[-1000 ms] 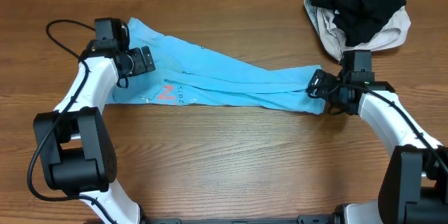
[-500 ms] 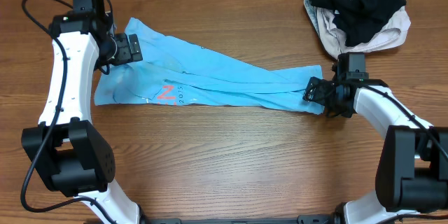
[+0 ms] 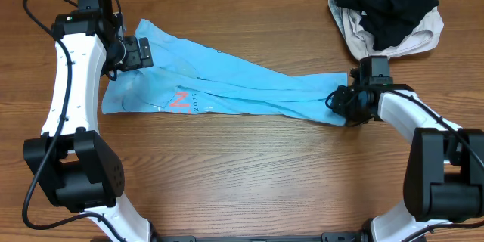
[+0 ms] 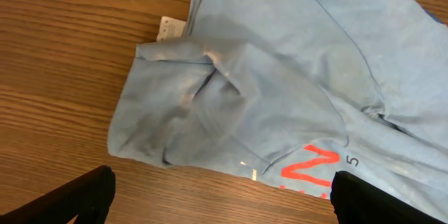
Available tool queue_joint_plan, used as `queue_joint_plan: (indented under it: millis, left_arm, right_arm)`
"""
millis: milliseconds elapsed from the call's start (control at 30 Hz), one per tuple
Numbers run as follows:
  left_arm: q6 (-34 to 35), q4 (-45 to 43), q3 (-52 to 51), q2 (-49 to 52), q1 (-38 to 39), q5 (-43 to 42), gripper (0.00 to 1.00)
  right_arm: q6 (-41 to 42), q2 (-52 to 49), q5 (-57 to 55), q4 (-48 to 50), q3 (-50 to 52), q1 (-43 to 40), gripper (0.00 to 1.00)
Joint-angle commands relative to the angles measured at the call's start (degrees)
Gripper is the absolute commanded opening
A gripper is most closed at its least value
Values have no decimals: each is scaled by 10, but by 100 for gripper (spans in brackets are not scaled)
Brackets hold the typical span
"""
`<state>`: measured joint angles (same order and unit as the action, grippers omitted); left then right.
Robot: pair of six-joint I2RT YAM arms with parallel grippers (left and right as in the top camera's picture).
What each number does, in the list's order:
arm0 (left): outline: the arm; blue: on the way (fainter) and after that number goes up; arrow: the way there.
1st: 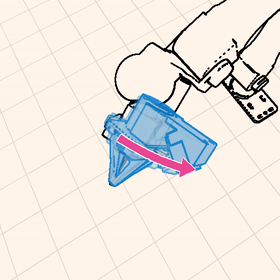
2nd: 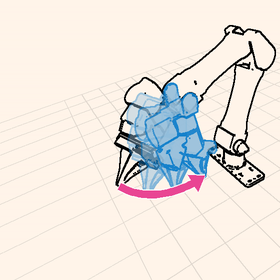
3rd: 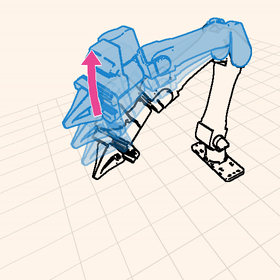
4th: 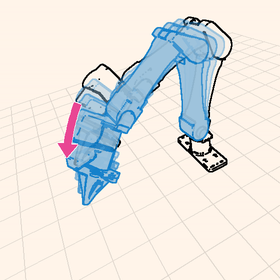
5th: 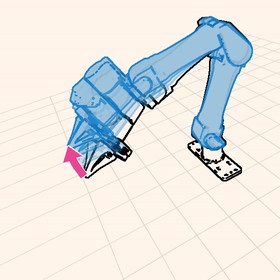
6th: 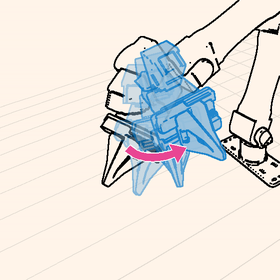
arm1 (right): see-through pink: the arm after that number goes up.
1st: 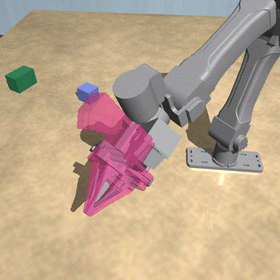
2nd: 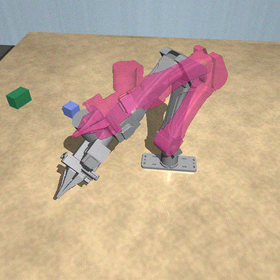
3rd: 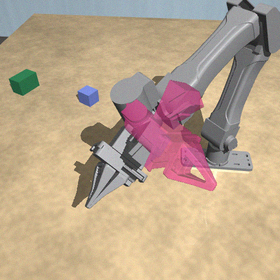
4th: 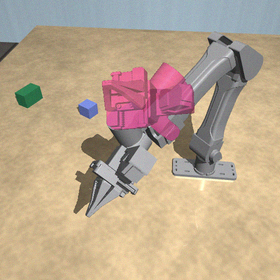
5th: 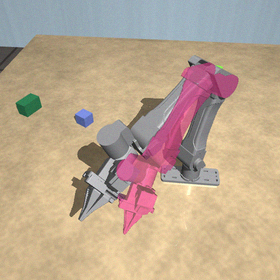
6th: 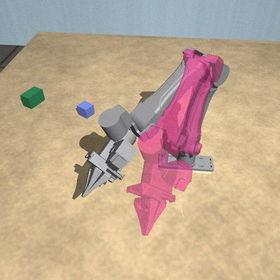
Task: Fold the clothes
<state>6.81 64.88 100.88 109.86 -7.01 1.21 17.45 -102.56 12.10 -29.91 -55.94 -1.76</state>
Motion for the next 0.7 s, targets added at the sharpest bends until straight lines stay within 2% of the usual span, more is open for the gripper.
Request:
queue_joint_plan:
  millis: [0,300,367,500,667]
  left_arm:
    - [-15,6,15,-6,-3,24,100]
    - [-15,14,15,-6,-32,23,100]
    - [-15,18,15,-6,-37,21,100]
    - [-15,23,15,-6,-41,21,100]
    - [-15,23,15,-6,-41,17,100]
  right_arm:
    - [3,6,11,-39,-33,-39,17]
    - [-119,39,11,-255,-177,-138,16]
    - [-120,40,13,-293,-213,-146,16]
    - [-135,42,26,-342,-264,-136,16]
    - [-145,42,26,-365,-277,-66,16]
